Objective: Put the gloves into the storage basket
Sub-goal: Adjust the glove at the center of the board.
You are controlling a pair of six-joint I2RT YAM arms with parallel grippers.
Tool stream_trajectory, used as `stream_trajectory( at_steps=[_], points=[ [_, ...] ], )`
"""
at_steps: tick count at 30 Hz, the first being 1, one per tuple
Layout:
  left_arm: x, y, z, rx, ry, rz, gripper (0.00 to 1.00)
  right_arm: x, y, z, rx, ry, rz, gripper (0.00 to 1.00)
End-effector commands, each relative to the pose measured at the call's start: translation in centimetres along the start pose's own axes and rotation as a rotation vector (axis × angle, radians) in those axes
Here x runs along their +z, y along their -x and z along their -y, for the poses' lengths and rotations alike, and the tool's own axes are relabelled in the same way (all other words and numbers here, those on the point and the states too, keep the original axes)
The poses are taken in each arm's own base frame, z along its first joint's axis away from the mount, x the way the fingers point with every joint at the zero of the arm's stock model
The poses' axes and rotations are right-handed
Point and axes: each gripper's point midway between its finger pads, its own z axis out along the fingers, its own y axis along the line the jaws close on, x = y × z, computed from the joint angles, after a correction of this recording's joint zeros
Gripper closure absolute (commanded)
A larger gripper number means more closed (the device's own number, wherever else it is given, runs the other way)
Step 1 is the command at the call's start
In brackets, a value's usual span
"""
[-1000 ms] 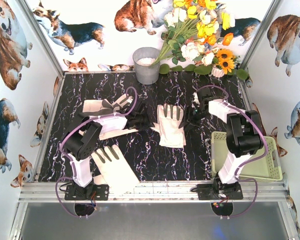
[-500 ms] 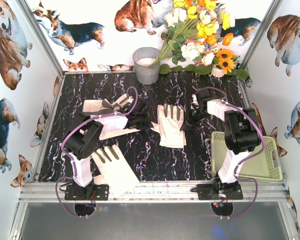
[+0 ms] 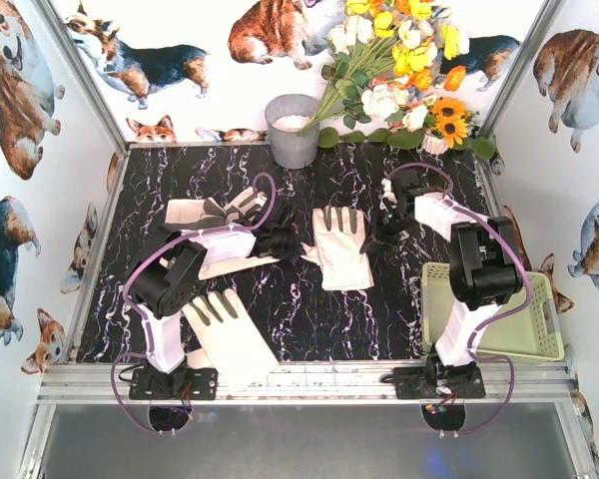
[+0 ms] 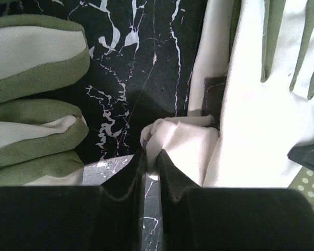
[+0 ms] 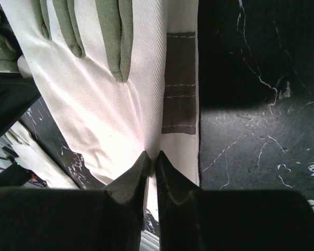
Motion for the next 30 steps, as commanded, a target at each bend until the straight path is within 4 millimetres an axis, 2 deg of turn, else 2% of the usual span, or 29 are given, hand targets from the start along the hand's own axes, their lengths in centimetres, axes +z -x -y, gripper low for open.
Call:
stream_trajectory(
  at_steps=[1, 11, 22, 28, 30],
  points=[
    [0.2, -0.4, -1.3, 0.010, 0.046, 0.003, 1.00, -2.4, 2.8, -1.5, -0.116, 0.000, 0.108, 0.94],
    [0.2, -0.5, -1.5, 0.011, 0.055, 0.000, 1.00, -2.3, 3.7, -1.8, -0.201, 0.018, 0.119, 0.94],
    [0.1, -0.4, -1.6, 0.011, 0.061, 0.004, 1.00, -0.3, 4.2, -0.3, -0.195, -0.017, 0.076, 0.95],
    [-0.3, 0.1, -0.8, 0.025, 0.044, 0.012, 1.00, 0.6, 4.0, 0.3, -0.177, -0.025, 0.049, 0.93],
    [-0.7, 0.6, -0.2, 0.034, 0.038, 0.023, 0.92, 0.6, 3.9, 0.4, -0.172, -0.029, 0.049, 0.90]
  ],
)
